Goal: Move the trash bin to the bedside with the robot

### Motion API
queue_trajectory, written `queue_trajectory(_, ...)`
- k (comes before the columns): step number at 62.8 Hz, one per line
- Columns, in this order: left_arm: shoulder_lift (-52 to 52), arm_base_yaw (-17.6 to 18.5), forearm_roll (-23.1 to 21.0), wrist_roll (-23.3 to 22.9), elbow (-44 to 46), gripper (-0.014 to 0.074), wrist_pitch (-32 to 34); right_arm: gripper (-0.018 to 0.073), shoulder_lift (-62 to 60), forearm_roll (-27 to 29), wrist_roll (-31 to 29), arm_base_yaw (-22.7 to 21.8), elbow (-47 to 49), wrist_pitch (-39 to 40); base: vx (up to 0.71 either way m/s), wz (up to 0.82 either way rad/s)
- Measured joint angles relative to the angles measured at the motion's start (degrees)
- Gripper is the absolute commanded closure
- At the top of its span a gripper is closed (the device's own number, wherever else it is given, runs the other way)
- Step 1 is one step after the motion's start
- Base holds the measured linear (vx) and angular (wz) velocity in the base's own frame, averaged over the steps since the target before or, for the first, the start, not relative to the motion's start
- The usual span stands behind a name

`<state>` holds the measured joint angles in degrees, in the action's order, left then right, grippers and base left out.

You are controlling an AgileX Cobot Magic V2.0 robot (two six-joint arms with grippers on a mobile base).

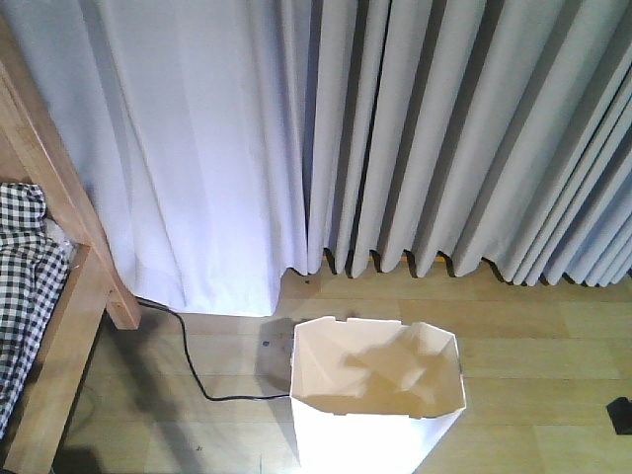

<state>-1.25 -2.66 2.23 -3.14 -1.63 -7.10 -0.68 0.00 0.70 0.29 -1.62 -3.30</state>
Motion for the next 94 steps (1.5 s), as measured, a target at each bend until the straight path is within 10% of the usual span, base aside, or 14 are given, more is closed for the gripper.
queue_trajectory(94,0.0,0.0,0.0,0.0,0.0,0.0603,0.0,0.0568,0.0,0.0,-0.3,0.0,0.0,0.0,0.0,0.0)
